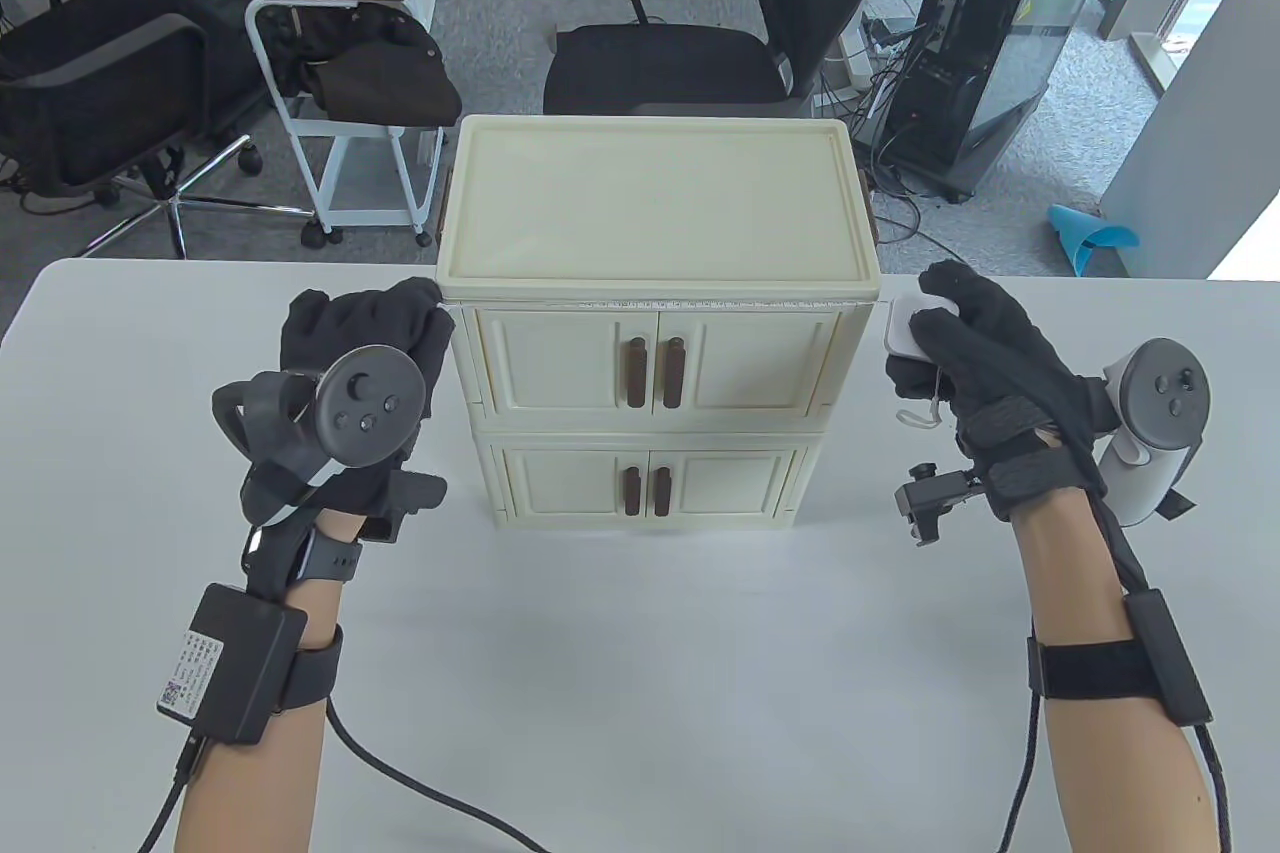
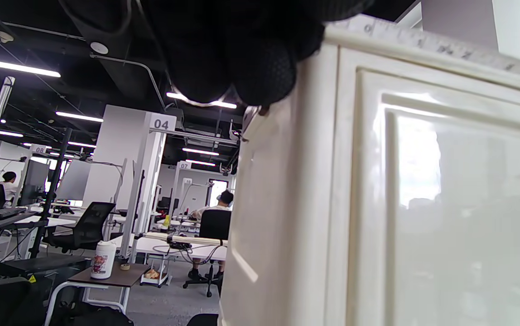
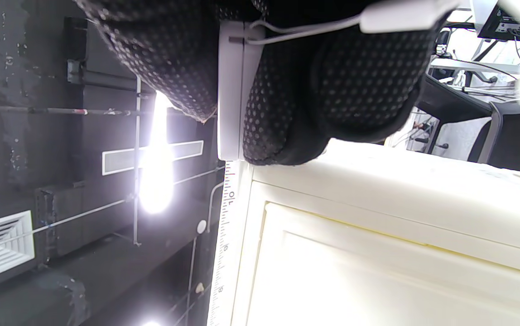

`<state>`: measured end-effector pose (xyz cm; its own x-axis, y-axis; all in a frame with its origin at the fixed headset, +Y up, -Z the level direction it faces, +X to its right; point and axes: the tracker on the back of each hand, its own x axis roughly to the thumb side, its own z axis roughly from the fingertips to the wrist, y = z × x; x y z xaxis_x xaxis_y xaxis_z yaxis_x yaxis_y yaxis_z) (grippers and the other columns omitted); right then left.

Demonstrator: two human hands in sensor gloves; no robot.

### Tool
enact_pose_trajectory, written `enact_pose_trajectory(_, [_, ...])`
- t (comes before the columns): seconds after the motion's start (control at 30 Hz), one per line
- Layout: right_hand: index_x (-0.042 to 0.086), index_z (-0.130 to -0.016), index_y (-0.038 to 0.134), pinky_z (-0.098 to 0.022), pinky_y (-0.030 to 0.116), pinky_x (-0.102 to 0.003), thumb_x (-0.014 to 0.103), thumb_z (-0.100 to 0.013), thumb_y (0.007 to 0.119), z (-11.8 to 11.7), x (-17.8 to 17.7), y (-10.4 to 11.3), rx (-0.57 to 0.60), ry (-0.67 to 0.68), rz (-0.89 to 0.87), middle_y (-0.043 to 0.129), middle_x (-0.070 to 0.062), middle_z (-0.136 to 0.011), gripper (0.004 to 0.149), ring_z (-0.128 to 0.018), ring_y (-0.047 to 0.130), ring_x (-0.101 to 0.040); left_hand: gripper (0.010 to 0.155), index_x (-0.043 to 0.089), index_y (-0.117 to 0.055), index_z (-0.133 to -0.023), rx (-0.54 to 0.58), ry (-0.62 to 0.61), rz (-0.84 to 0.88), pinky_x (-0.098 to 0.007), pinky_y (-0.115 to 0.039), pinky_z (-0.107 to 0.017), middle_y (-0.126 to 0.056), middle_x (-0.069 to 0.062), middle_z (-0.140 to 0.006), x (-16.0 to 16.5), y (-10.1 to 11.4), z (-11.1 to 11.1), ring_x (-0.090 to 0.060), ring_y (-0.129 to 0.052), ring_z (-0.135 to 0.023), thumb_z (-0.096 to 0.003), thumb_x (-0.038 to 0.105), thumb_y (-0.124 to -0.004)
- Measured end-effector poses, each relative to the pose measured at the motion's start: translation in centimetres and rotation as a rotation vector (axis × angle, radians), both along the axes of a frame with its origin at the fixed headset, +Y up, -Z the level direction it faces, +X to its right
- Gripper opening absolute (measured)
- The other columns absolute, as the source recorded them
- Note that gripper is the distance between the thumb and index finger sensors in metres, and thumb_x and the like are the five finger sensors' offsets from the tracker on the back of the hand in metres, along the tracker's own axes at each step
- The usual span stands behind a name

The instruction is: Stretch auto-lock soft tape measure across cabinet tops

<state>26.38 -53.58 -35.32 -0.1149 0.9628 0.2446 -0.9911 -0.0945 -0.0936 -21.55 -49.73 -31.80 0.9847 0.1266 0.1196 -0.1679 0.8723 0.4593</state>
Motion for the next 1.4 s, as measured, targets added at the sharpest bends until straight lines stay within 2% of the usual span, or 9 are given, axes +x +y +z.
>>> enact_pose_trajectory(0.4, [0.014,-0.100,0.072,-0.039,0.092,-0.043,0.031,-0.055,0.088,-0.30,-0.26,0.29,-0.002,-0.045,0.007,0.092,-0.019,-0.082,0.051,-0.052,0.106,-0.025,0.044,0.024,-0.066,-0.101,0.002,0.026,0.023,-0.063,-0.059,-0.078,-0.087,0.011,-0.094,0.00,0.28,-0.59,-0.021,-0.088,-0.096,-0.0630,0.046,-0.059])
enact_pose_trajectory(1.4, [0.013,-0.100,0.071,-0.040,0.092,-0.044,0.030,-0.055,0.087,-0.46,-0.35,0.48,-0.023,-0.047,0.014,0.091,-0.020,-0.083,0.051,-0.053,0.105,-0.025,0.044,0.024,-0.065,-0.101,0.004,0.022,0.057,-0.063,-0.059,-0.078,-0.086,0.011,-0.095,-0.11,0.22,-0.76,-0.021,-0.088,-0.096,-0.0632,0.046,-0.058])
